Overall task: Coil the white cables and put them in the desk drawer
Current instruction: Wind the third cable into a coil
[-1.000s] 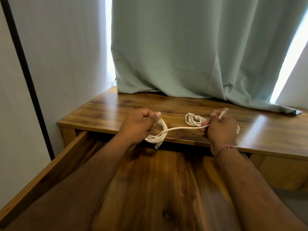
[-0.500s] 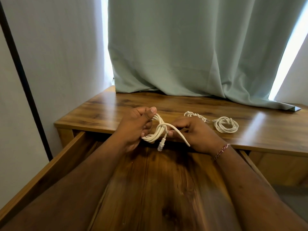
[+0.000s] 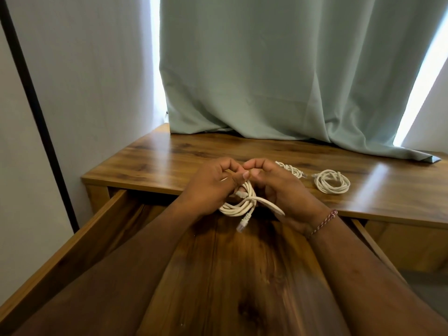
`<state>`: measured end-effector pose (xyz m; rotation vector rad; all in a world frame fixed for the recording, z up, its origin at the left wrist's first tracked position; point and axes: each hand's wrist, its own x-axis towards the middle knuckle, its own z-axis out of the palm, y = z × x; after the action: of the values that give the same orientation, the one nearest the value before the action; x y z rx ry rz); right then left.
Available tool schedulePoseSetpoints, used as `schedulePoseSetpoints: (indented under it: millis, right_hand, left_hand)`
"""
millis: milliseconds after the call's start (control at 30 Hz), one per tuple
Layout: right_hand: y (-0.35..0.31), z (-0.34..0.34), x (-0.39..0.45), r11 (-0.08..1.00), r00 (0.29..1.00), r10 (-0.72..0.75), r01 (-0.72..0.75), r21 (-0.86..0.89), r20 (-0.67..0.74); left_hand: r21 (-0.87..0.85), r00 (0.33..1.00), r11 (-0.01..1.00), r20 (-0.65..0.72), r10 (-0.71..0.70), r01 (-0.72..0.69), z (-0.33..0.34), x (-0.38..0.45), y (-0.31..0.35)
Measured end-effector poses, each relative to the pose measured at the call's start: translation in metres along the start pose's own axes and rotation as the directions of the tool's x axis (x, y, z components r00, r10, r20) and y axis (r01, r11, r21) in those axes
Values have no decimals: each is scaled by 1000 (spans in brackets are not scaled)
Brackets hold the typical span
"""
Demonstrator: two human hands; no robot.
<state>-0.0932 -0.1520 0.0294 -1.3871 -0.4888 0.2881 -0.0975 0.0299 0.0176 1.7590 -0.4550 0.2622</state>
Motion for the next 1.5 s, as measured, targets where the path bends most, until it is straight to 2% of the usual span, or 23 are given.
schedulePoseSetpoints:
  millis: [133,267,333,467,533,600,633,667,733,833,900,967,1033,1100,1167,1233,1333,1400,1433,1500]
  right_hand:
    - [5,5,-2,998,988,-62,66,-24,139]
    - [12,17,2,985,991,-133,132,-110,-4]
    - [16,23,4,956,972,-201,167,-242,-121]
    - [22,29,8,739,835,-469,194,-645,-287]
    - [21,31,9,721,753,-532,163,-674,-387]
    - [14,31,9,853,679,-473,195,-484,-561]
    - [8,31,9,920,667,-390,251,-301,-635]
    - [1,29,7,942,664,-308,312,-122,-681]
    - [-14,18,4,924,638,-218,378,53,-738]
    - [-32,-6,-2,886,568,-114,429,175,-815]
    - [-39,-19,-6,849,550,-61,467,246,-833]
    - [-40,-28,-7,833,551,-28,475,285,-834]
    - [-38,-34,-6,851,559,-13,442,285,-829]
    - [-31,-36,-3,924,586,-6,313,220,-810]
    - [-20,-36,2,981,646,15,140,137,-763]
    - [-8,-33,8,998,738,47,-11,58,-673]
    - [7,-31,12,939,834,-2,-188,-288,-552]
    - [8,-28,10,838,885,-42,-222,-498,-464]
    - [8,-27,9,818,901,-44,-215,-534,-431]
    - [7,-26,6,855,929,-47,-152,-495,-367]
  left_hand:
    - [153,993,986,-90,77,-62,-4,6,-7]
    - [156,989,987,-138,54,-33,-5,9,-10]
    - [129,984,992,-175,17,5,-4,11,-13]
    - [158,967,987,-256,0,42,-4,14,-20]
    - [201,955,978,-297,5,57,-5,14,-24]
    - [256,946,963,-325,6,82,-7,14,-27]
    - [280,942,956,-334,9,90,-9,15,-28]
    - [298,941,950,-338,17,90,-10,14,-28]
    - [335,945,938,-325,24,91,-11,13,-26]
    - [326,963,944,-268,33,58,2,9,-20]
    - [300,968,954,-246,56,21,11,10,-13]
    - [309,965,951,-249,78,3,14,13,-10]
    - [286,975,957,-220,28,37,15,12,-11]
    - [231,990,969,-130,-52,81,12,6,-14]
    - [170,995,981,-3,-97,96,7,0,-18]
    - [124,991,989,103,-91,78,-1,-4,-20]
    - [127,982,992,184,-38,14,-5,-3,-17]
    - [120,980,992,201,9,-33,-3,-2,-15]
    - [106,981,993,193,29,-50,-3,-1,-15]
    - [54,984,997,170,44,-54,-3,-1,-16]
